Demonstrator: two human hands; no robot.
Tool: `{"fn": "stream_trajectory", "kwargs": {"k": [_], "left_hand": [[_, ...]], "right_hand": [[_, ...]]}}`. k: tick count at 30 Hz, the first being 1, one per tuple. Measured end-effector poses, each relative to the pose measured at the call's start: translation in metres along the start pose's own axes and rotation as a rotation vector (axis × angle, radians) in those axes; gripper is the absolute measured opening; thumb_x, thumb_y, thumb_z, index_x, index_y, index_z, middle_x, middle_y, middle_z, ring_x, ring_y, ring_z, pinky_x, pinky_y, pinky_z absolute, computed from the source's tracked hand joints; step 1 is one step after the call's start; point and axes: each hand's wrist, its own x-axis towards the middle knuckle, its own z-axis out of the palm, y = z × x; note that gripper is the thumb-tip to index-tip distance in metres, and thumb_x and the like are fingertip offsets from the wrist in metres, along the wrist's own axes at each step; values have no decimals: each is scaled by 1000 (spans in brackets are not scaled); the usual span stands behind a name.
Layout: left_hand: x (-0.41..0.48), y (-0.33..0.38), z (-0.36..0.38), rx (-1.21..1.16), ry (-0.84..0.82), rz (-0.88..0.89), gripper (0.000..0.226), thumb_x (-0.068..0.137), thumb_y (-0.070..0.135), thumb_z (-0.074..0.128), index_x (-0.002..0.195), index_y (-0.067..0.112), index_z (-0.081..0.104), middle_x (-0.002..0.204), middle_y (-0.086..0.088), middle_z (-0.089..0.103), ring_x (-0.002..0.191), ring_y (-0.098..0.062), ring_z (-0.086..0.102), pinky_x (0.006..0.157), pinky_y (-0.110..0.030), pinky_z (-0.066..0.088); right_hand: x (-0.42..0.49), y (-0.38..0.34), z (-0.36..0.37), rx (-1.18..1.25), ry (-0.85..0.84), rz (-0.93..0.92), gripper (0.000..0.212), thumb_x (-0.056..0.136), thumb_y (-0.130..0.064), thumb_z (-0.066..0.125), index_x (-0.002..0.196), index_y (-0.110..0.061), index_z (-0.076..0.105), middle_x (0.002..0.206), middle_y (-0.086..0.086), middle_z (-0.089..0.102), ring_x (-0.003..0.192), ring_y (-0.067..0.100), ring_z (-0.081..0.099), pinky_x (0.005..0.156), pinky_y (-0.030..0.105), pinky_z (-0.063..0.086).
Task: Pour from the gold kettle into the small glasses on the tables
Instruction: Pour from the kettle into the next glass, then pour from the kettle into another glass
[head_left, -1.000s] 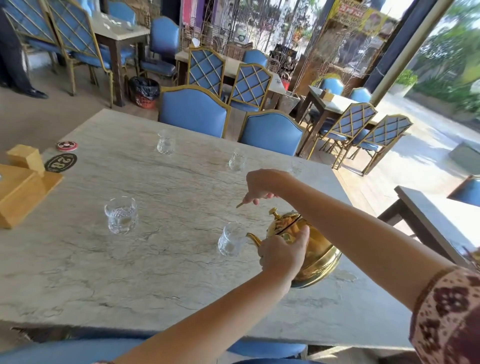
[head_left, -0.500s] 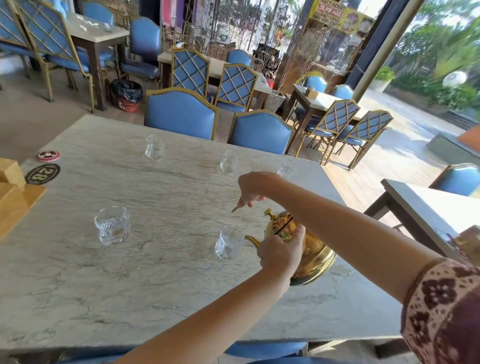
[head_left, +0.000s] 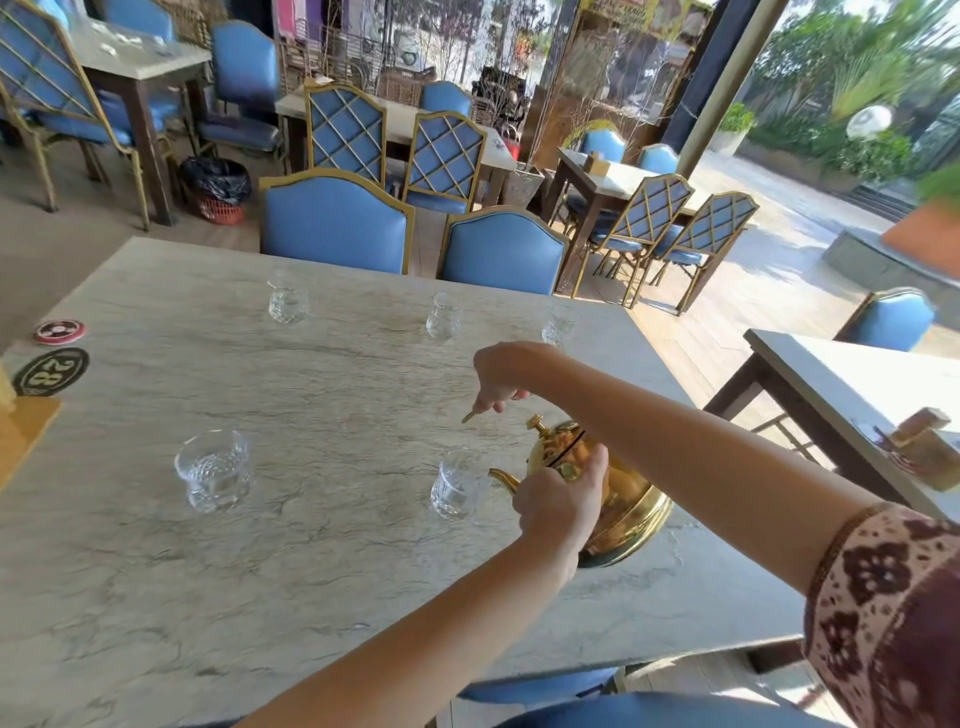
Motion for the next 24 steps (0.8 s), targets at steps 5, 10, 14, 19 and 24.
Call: {"fn": "stream_trajectory", "kwargs": {"k": [5,10,14,19,24], "left_hand": [[-7,1,-1,-28,-26,-8,83,75,67,59,121,-1,68,130,-25,69,119,-38,70,103,-47,59],[-8,-2,-9,-34,-55,-6,97,65,72,56,127,-2,67,133,-25,68,121,-37,70,103,-44,60],[-5,-6,-17,102,-66,14,112,52,83,51,129,3,67,131,-23,68,119,-34,70,103,-44,60],[-5,-27,-23,442,-98,74,106,77,81,54,134,-8,59,135,-23,62,127,-33,60,109,-44,53],[-15,-28,-18,723,-106,207,103,91,64,62,153,-11,29,154,-27,39,144,-37,43,122,-42,39]], "right_hand": [[-1,0,2,18,-6,32,43,98,-38,49,119,-6,67,69,-3,51,57,10,44,65,24,39],[-2,-3,3,61,-22,65,44,99,-38,45,123,-6,65,70,-2,49,58,10,41,63,24,37],[-6,2,7,186,19,87,44,99,-38,47,120,-5,67,68,-4,49,57,9,42,66,23,38],[-14,28,33,477,40,132,44,97,-36,51,109,3,68,61,2,50,50,15,46,49,22,40],[-36,65,62,731,140,221,37,98,-33,51,98,1,67,56,9,50,42,20,45,40,24,41]]}}
